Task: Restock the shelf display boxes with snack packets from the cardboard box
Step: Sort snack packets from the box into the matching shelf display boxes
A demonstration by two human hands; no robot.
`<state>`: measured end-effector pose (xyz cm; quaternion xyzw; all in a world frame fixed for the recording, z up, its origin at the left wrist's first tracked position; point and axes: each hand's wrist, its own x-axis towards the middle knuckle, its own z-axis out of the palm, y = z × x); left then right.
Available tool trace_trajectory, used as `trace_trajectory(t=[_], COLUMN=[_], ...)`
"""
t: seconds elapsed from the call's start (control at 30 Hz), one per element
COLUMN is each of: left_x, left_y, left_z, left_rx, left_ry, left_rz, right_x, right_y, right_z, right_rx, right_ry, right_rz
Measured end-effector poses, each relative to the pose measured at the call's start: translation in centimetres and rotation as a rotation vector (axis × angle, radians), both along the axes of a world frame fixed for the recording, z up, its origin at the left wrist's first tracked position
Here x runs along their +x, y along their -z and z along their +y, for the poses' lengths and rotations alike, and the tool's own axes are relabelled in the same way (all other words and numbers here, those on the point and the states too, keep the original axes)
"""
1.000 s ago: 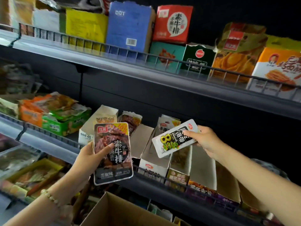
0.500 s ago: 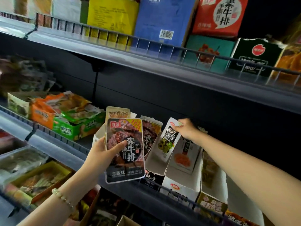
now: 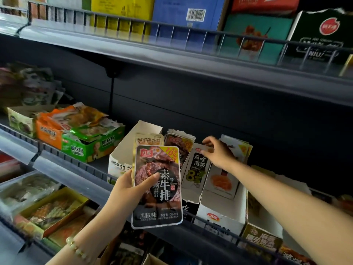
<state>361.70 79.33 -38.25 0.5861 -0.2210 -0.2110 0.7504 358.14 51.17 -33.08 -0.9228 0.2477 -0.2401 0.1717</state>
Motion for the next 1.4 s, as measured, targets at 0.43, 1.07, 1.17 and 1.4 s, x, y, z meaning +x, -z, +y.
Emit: trace_trajectory(t=[0.43, 1.07, 1.17, 1.4], left_x=[-4.0, 5.3, 5.2, 4.6], left_y=[-2.1, -1.3, -0.6, 0.3], left_z=[-1.7, 3.1, 3.1, 2.8], left_rx=[0.035, -0.106, -0.096, -0.057], left_ry=[0.017, -0.162, -0.131, -0.1], left_rz=[-0.059, 0.086, 0.103, 0.128], right_x=[-7.9, 7.2, 7.6, 7.5], right_y=[-4.8, -3.6, -2.0, -0.4], right_z=[9.4, 5.3, 4.8, 3.8], right_rx=[0.565, 0.287, 0.053, -0.202], right_ry=[-0.463, 0.022, 0.016, 0.072], right_rz=[0.096, -0.259, -0.052, 0.157])
